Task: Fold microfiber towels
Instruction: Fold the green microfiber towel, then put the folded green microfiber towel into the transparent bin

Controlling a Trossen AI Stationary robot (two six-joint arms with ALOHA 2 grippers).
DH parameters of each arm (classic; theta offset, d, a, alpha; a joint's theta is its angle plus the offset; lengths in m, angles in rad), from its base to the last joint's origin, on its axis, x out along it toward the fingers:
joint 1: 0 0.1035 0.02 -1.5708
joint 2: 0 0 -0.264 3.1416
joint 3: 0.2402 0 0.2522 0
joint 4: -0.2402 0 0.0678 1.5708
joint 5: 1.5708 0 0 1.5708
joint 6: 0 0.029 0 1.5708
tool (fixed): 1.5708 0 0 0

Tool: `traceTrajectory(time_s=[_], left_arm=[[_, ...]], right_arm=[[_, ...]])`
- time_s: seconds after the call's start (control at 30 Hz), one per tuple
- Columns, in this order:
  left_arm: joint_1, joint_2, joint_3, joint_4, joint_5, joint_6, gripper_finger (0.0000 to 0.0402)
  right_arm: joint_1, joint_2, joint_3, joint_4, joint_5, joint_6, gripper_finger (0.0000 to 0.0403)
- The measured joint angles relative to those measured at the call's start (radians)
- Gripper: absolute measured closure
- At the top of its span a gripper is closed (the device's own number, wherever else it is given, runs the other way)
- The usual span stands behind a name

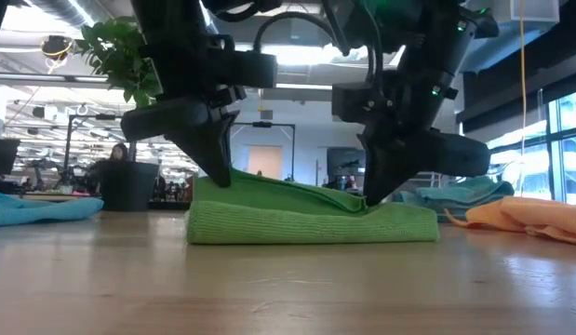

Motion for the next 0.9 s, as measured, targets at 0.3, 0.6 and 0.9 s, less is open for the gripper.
traceTrajectory(time_s=[0.3, 0.6, 0.9], left_arm=[[0.000, 0.000, 0.000, 0.000, -0.004, -0.004, 0.0355], [-0.002, 0.000, 0.000, -0.024, -0.066, -0.030, 0.0310], [-0.016, 0.001, 0.000, -0.048, -0.054, -0.082, 0.0308]], right_arm=[[0.000, 0.000, 0.000, 0.006, 0.033, 0.027, 0.0284], [0.013, 0.000, 0.002, -0.053, 0.230, 0.095, 0.0245], [0.039, 0.000, 0.002, -0.122, 0.265, 0.140, 0.0264]])
